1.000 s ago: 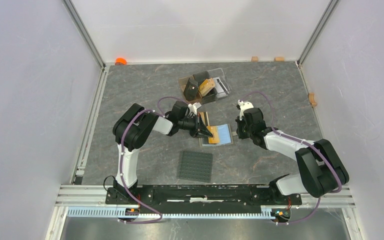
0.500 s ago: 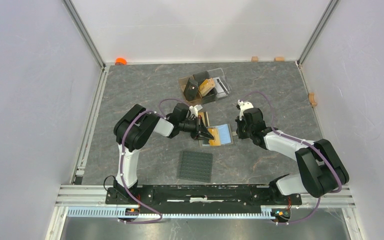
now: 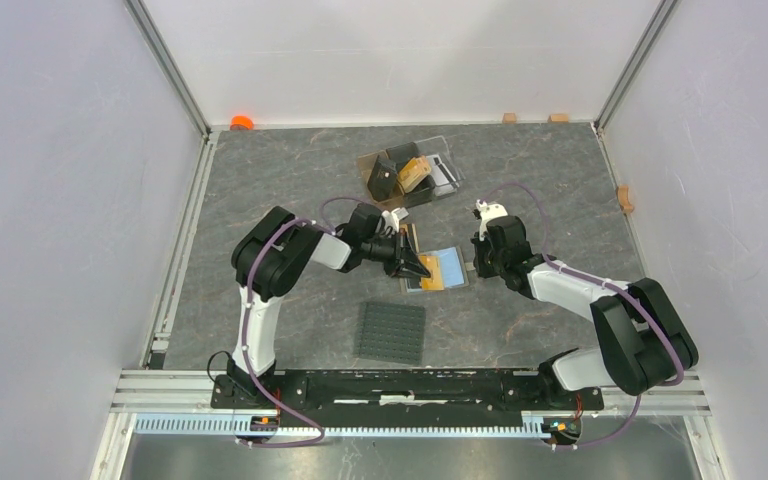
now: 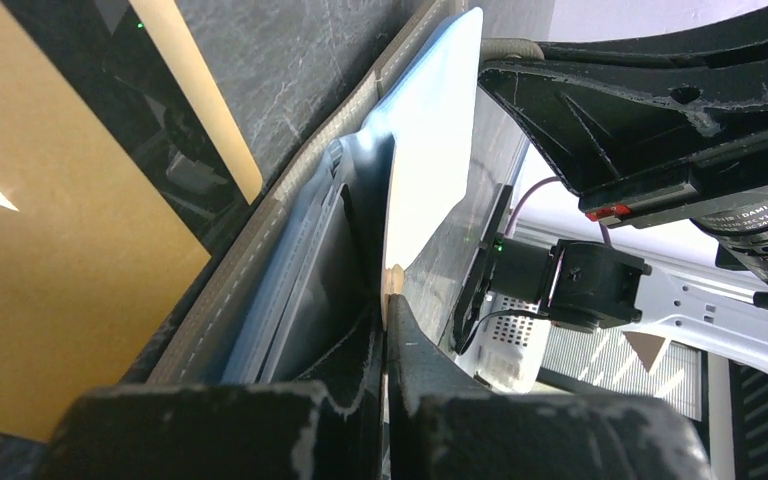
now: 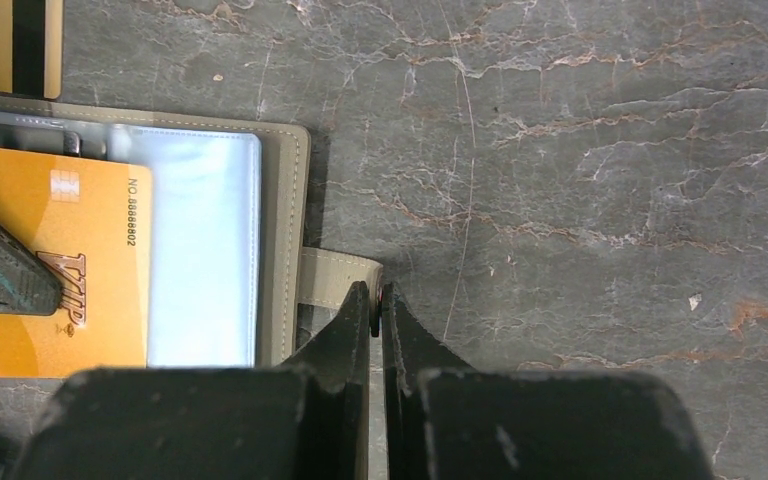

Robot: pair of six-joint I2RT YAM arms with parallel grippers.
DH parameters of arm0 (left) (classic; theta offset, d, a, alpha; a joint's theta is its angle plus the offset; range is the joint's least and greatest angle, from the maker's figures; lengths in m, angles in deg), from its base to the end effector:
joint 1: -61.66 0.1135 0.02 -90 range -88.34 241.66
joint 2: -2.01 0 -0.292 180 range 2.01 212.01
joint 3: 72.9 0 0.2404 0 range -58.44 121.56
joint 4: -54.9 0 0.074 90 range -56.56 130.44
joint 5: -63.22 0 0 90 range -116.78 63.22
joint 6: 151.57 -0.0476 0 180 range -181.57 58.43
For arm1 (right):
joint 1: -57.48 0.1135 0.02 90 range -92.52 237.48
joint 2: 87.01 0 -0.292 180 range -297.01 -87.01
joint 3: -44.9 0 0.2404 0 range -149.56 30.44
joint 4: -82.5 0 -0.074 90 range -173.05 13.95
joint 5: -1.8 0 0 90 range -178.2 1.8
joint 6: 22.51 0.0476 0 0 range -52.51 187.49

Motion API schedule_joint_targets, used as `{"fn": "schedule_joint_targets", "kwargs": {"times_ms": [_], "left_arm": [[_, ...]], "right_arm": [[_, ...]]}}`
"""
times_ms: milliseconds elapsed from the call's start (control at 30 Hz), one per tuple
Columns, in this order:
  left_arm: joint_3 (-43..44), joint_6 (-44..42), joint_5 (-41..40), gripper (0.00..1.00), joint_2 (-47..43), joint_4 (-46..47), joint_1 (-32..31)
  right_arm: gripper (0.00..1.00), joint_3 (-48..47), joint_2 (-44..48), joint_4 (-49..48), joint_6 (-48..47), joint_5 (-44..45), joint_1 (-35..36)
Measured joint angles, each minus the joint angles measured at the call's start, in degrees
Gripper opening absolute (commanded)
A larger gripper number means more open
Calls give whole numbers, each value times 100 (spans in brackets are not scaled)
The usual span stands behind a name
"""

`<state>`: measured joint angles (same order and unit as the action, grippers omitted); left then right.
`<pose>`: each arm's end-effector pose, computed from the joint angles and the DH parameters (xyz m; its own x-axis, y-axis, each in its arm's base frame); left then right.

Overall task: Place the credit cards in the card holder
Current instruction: Insert the credit card into the card holder.

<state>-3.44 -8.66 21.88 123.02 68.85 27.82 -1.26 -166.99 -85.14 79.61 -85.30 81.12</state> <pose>0.3152 -0.2544 0.1112 -0.9932 0.0315 -0.1124 0.1155 0.4021 -0.9083 0.2328 0.0993 0.1796 -0.7236 -0.0878 -0.6846 -0.2214 0.9690 0.1097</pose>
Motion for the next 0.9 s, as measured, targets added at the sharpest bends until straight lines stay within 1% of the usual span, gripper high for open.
{"fn": "schedule_joint_targets", "kwargs": {"times_ms": [233,533,900], "left_arm": [[96,-33,70,2,39,-155,63],[-11,-33,92,2,-15,-142,201],[-37,-33,42,2,-61,-162,195]], "right_arm": [[0,0,2,2,0,22,0],[0,0,55,46,2,66,2],[0,0,76,57,4,68,28]]}}
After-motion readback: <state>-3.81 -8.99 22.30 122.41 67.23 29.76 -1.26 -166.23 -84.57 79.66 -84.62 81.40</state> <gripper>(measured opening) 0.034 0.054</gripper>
